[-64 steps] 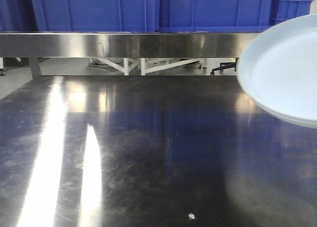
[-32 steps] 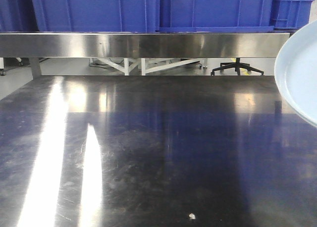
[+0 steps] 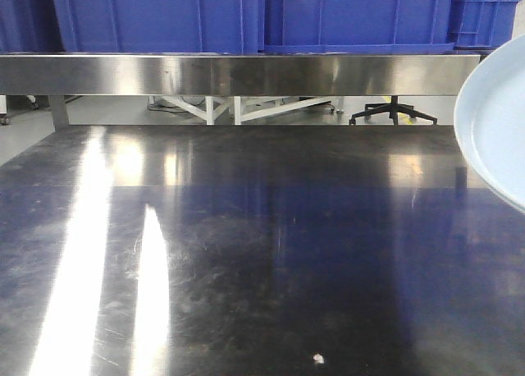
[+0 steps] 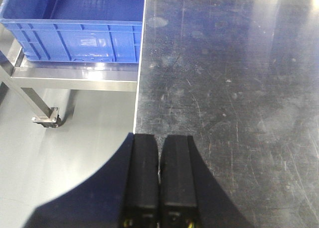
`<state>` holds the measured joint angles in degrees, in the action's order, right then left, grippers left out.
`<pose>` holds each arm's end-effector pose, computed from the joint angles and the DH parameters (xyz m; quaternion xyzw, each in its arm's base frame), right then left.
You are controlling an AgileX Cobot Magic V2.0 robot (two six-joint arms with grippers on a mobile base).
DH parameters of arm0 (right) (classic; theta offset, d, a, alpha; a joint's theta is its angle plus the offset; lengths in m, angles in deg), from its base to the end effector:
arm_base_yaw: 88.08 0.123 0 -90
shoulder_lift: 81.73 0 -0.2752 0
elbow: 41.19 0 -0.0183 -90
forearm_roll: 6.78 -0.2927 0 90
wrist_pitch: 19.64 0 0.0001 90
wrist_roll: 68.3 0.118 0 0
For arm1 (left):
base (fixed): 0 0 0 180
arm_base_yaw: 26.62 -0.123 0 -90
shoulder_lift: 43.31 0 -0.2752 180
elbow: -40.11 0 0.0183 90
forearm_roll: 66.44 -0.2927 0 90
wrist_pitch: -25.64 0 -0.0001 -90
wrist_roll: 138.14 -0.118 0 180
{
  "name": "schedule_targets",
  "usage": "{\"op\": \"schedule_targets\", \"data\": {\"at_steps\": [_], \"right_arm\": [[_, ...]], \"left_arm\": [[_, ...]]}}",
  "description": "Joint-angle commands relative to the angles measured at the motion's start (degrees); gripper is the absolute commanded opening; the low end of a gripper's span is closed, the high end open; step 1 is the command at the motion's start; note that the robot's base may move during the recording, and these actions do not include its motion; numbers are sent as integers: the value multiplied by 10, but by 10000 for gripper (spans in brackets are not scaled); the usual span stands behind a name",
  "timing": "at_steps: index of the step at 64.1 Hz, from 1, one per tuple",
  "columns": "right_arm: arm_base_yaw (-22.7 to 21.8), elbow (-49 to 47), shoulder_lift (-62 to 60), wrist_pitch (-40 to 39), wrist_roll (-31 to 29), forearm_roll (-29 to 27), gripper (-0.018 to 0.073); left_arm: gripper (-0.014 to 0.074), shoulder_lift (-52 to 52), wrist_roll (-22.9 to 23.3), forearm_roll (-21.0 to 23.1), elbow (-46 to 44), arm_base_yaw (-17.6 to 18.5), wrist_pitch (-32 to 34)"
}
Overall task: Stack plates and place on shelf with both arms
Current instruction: 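Hold the raised plate stack beside the robot with right gripper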
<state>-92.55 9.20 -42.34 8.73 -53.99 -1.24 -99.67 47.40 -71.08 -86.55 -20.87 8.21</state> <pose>0.1830 -0.0197 0.2616 0.1155 0.8494 0.0026 0.5150 0.2225 -0.0195 0.1995 0.0308 0.8947 -0.0158 0.4454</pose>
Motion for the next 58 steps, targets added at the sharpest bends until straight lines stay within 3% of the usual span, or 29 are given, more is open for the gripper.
{"op": "schedule_targets", "data": {"at_steps": [1,58], "right_arm": [[-3,-18,-1,-50,1,3,30],[-3,-18,-1,-50,1,3,30]], "left_arm": [[87,4,3,0,-15,-1,41],[87,4,3,0,-15,-1,41]]}}
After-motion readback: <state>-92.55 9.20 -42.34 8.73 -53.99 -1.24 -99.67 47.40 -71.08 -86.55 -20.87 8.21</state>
